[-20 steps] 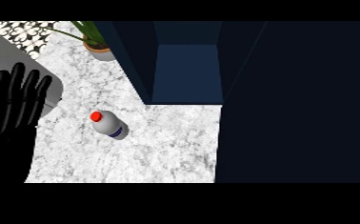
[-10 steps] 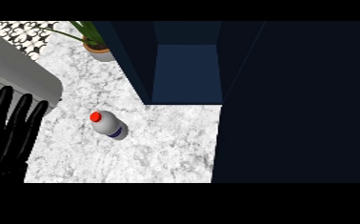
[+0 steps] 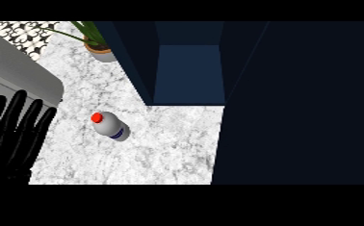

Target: Pick up the bottled water, place it into the cabinet and close the cabinet

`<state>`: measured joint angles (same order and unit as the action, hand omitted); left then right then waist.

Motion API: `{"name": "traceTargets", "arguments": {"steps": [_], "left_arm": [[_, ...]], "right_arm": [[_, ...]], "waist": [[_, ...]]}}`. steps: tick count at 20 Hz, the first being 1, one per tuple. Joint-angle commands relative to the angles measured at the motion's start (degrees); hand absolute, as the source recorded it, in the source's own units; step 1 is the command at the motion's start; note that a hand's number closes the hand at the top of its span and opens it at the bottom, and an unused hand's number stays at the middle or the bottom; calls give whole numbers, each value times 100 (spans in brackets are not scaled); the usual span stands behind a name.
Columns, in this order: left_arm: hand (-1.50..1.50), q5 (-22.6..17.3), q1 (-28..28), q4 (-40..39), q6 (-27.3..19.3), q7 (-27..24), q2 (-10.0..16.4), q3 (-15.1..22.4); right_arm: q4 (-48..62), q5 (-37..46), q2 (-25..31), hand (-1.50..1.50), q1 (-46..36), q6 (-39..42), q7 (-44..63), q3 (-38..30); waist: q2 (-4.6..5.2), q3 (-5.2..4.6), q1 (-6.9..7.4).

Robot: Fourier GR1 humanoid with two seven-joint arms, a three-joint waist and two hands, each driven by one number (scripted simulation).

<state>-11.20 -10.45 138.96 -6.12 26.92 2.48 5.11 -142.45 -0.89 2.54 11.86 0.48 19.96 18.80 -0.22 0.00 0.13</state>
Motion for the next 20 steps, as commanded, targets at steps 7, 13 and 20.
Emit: {"name": "traceTargets", "arguments": {"steps": [7,13,20], "left_arm": [[-150,717,-96,1086,-506,581,-62,677],[-150,858,31,552,-486,273,-116,602],[-150,466,122,88,-123,-150,109,-28]], "right_arm": [[-866,271,103,-150,-322,-407,844,62],[-1166,585,218,-150,-314,-590,1181,521],[-1289,150,551,-150,-190,-533,1135,139]], "waist": [[-7,0,17],[-4,-4,-40],[8,-5,-52]]}}
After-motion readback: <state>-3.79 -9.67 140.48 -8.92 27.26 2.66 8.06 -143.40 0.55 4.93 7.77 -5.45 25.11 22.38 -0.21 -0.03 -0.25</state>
